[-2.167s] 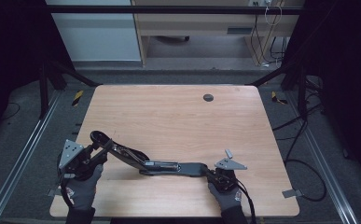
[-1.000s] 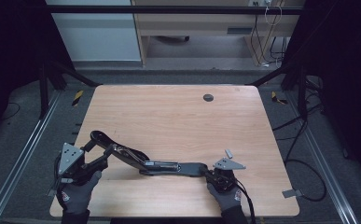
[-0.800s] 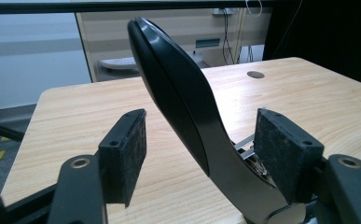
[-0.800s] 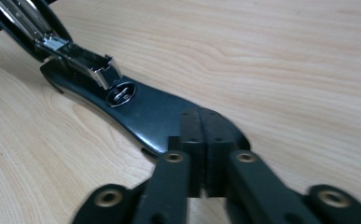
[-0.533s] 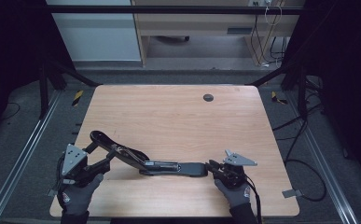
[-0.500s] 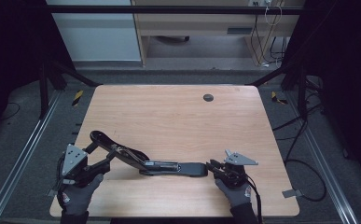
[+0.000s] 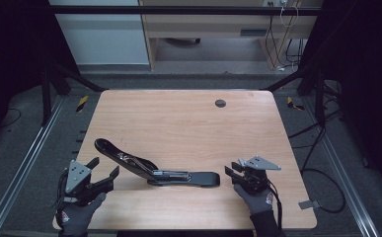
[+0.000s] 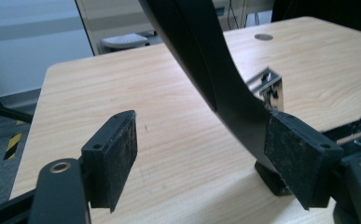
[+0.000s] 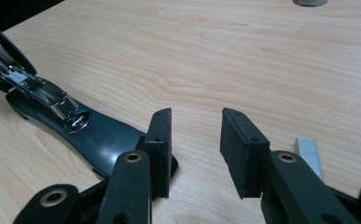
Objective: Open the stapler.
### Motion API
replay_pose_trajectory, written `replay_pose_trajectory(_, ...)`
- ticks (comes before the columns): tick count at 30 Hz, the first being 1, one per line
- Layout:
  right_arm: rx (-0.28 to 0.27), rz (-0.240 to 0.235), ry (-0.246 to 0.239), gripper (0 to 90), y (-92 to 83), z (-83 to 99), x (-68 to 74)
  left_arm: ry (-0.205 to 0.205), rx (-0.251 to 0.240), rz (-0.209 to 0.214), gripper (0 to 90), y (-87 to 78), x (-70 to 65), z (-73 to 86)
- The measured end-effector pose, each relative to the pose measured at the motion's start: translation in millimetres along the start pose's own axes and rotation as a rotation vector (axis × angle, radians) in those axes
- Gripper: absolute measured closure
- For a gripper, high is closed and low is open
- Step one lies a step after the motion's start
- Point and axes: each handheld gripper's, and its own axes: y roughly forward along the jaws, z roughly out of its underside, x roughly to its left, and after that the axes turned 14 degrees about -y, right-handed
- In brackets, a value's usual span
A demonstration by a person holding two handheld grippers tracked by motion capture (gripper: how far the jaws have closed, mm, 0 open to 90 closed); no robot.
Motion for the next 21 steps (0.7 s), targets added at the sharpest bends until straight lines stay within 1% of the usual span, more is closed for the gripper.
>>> replay_pose_trajectory(2,0.003,0.006,-0.001,64.3,-0.4,-1.2,-2.2,0.004,0.011,0.000,25.3,0.9,-0.2,3.4)
replay_pose_trajectory(3,0.010,0.013,-0.004,64.2,-1.3,-3.0,-5.2,0.015,0.028,0.000,25.3,2.4,-0.9,6.8)
replay_pose_trajectory(6,0.018,0.022,-0.013,64.0,-2.5,-4.8,-8.0,0.020,0.039,0.000,25.3,4.0,-1.2,10.3)
replay_pose_trajectory(10,0.048,0.052,-0.017,64.1,-7.3,-9.4,-20.6,0.035,0.072,-0.011,25.6,9.2,-0.7,20.5)
replay_pose_trajectory(11,0.048,0.052,-0.017,64.1,-7.3,-9.4,-20.6,0.035,0.072,-0.011,25.7,9.2,-0.7,20.5)
replay_pose_trajectory(12,0.063,0.062,-0.017,64.3,-8.9,-10.6,-27.0,0.036,0.085,-0.014,25.9,12.2,0.2,24.7)
replay_pose_trajectory(13,0.074,0.071,-0.017,64.4,-9.6,-11.2,-30.0,0.036,0.085,-0.014,26.0,12.2,0.2,24.7)
replay_pose_trajectory(14,0.082,0.079,-0.019,64.5,-10.2,-11.5,-33.1,0.044,0.094,-0.020,26.1,15.6,1.6,28.8)
replay_pose_trajectory(15,0.082,0.079,-0.019,64.5,-10.2,-11.5,-33.1,0.044,0.094,-0.020,26.5,15.6,1.6,28.8)
replay_pose_trajectory(17,0.107,0.099,-0.016,66.5,-11.0,-11.2,-40.7,0.046,0.104,-0.028,27.0,18.9,3.8,32.3)
replay_pose_trajectory(18,0.107,0.099,-0.016,66.5,-11.0,-11.2,-40.7,0.049,0.108,-0.035,27.0,20.4,5.1,34.0)
replay_pose_trajectory(19,0.130,0.109,-0.020,67.4,-9.7,-10.2,-44.9,0.045,0.115,-0.048,28.0,22.8,7.9,37.3)
replay_pose_trajectory(21,0.150,0.117,-0.027,68.3,-7.2,-8.7,-48.9,0.042,0.115,-0.058,28.8,24.3,11.1,39.7)
